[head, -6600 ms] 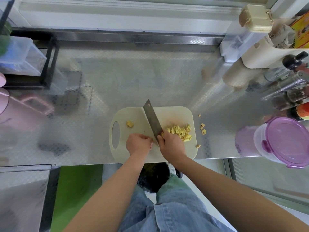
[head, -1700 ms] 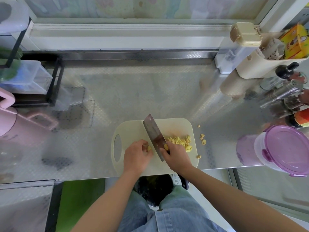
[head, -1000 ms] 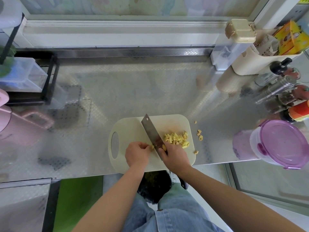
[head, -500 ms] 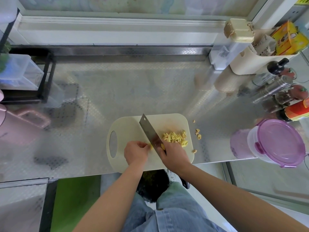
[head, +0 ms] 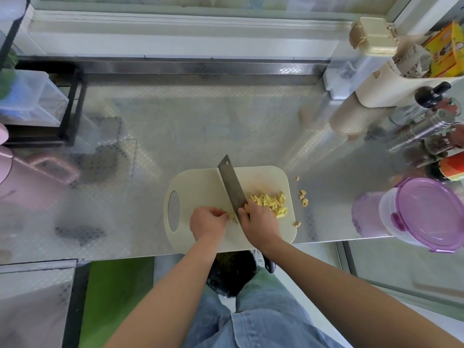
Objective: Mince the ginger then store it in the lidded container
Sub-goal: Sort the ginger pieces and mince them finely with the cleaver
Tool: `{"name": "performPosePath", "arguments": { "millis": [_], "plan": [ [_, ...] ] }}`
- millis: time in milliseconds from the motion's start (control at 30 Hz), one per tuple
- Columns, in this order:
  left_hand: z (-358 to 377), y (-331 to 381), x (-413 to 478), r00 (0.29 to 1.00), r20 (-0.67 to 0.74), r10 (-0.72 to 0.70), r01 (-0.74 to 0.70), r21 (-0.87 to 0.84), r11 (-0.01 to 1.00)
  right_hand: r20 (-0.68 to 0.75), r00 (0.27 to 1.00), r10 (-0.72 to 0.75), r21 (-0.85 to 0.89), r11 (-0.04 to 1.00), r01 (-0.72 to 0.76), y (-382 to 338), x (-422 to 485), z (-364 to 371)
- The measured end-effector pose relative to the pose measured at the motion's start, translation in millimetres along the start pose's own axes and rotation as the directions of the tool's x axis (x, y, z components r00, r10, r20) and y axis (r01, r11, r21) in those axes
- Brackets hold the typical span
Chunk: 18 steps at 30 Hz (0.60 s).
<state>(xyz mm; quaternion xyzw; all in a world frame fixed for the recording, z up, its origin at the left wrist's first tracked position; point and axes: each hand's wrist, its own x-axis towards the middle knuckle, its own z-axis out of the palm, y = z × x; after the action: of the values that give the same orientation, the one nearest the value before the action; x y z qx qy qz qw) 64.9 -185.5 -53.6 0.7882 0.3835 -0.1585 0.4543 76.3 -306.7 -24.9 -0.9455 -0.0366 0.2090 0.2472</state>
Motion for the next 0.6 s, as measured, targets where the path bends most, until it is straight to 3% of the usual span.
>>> {"name": "performPosePath", "arguments": {
  "millis": [200, 600],
  "plan": [
    [-0.1, 0.5, 0.6, 1.0, 0.018, 0.002, -0.002, -0.022, 1.0, 0.034, 0.997, -0.065, -0.031, 0.997, 0.066, 5.0, -9.1, -4.5],
    [-4.3, 4.2, -3.6, 0.999, 0.034, 0.018, -0.018, -0.011, 1.0, 0.066, 0.997, -0.035, -0.138, 0.989, 0.044, 1.2, -13.2, 5.8]
  ]
}}
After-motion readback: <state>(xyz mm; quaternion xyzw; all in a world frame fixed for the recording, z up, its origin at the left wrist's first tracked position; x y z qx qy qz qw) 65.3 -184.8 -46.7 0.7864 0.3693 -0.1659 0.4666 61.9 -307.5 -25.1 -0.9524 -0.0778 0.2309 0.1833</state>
